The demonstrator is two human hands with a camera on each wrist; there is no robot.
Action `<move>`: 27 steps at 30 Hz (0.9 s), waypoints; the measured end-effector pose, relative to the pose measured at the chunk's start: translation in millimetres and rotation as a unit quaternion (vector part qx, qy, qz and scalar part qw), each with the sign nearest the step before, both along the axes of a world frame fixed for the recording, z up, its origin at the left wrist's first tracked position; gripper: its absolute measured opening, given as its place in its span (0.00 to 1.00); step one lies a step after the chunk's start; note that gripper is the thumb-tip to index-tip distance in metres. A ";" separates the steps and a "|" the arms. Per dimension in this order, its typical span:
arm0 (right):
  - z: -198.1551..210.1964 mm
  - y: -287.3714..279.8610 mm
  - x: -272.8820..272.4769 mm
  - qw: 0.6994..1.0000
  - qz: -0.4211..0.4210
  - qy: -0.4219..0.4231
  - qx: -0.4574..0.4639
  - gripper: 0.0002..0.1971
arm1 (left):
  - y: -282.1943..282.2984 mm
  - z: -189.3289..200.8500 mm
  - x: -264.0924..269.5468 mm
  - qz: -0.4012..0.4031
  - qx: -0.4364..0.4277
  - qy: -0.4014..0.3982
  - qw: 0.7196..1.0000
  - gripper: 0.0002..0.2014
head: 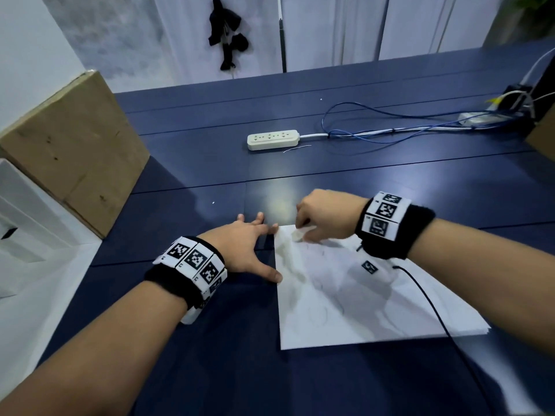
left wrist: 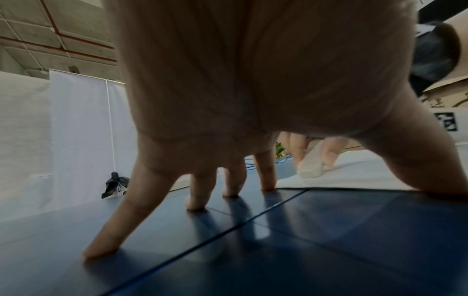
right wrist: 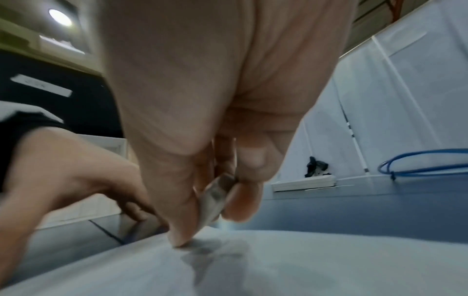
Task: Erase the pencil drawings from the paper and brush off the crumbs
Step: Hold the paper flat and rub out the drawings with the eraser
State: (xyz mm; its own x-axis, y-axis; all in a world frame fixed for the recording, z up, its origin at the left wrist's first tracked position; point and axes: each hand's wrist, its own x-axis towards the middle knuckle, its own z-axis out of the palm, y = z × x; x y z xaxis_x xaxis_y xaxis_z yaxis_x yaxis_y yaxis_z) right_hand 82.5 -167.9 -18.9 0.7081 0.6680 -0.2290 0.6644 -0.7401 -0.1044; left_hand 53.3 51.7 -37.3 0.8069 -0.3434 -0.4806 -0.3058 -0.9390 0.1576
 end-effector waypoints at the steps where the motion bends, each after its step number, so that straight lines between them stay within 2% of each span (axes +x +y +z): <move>1: -0.3 0.4 4.6 1.000 -0.020 -0.010 -0.002 0.10 | 0.9 -0.4 0.4 0.000 0.002 0.000 1.000 0.60; 2: -0.5 0.3 5.6 0.999 -0.027 -0.019 -0.016 0.10 | 1.4 -0.3 0.5 -0.001 0.005 0.001 1.000 0.60; 4: -0.7 -0.8 -2.8 0.999 0.016 -0.024 -0.039 0.12 | 1.4 0.1 0.4 -0.003 0.008 0.002 1.000 0.60; 7: -3.3 -2.0 -22.2 0.994 0.095 0.051 -0.027 0.14 | 1.1 0.6 -0.4 -0.005 0.009 0.000 1.000 0.60; 9: -0.1 0.4 -18.8 0.994 0.082 0.064 -0.030 0.12 | 1.1 0.8 -1.1 -0.005 0.009 0.000 1.000 0.60; 12: 0.9 4.4 7.9 0.999 0.012 -0.019 -0.033 0.11 | 1.8 1.0 -0.5 -0.004 0.011 -0.002 1.000 0.60; 14: 1.1 3.6 15.9 0.999 -0.027 -0.037 -0.025 0.10 | 2.2 0.5 -0.6 -0.003 0.012 -0.004 1.000 0.60; 16: 1.4 0.8 6.4 0.999 0.002 -0.035 -0.031 0.11 | 2.7 -0.6 -0.1 -0.003 0.011 -0.006 1.000 0.60; 19: 0.7 -4.8 -21.4 0.994 0.095 0.048 -0.026 0.11 | 2.0 -1.2 0.3 -0.003 0.006 -0.001 1.000 0.60; 21: 0.1 -3.7 -26.6 0.991 0.097 0.086 -0.033 0.12 | 1.5 -0.9 -0.1 -0.003 0.007 0.001 1.000 0.60; 25: 2.3 1.5 8.7 0.999 0.012 -0.024 -0.041 0.10 | 1.1 0.1 -1.4 -0.003 0.007 -0.006 1.000 0.59; 27: 3.1 -0.4 16.8 0.998 -0.009 -0.031 -0.046 0.09 | 0.2 1.4 -2.7 -0.003 0.009 -0.008 1.000 0.59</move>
State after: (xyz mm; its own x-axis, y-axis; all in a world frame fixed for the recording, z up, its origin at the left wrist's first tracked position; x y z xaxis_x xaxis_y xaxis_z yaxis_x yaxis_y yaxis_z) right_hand 99.4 -168.3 -15.9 0.7342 0.6336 -0.2440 0.6545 -0.7560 0.0060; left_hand 50.6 51.9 -35.8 0.8125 -0.3407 -0.4730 -0.3148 -0.9394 0.1358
